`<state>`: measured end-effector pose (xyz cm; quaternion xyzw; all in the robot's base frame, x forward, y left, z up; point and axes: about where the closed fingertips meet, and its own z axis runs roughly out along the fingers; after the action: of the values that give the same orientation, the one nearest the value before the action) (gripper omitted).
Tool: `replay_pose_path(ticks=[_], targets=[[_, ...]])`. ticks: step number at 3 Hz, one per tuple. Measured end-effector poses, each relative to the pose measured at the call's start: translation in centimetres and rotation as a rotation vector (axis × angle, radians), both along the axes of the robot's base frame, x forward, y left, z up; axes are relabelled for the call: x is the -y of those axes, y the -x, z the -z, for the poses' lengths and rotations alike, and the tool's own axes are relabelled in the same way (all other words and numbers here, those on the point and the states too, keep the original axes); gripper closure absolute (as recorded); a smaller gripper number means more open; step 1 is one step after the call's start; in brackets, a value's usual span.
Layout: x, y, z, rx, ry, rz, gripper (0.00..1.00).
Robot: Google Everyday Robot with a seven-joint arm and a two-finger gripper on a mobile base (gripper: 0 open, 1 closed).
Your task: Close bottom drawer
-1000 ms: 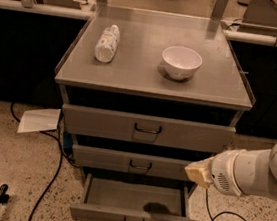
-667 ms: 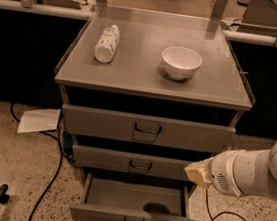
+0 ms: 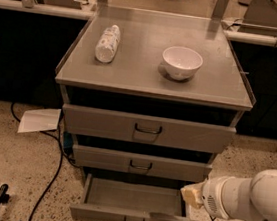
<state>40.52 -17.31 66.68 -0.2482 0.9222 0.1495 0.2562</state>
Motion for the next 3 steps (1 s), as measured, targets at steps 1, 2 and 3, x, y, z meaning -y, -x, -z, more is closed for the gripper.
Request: replay_pose_path(ticks=[1,2,3], targets=[[0.3,0.4,6.1,-0.087,-0.055,0.068,1.00],[-0.3,1.2,11.8,-0.199,-0.092,0.087,1.00],[-0.3,1.2,11.8,-0.199,-0.092,0.087,1.00]])
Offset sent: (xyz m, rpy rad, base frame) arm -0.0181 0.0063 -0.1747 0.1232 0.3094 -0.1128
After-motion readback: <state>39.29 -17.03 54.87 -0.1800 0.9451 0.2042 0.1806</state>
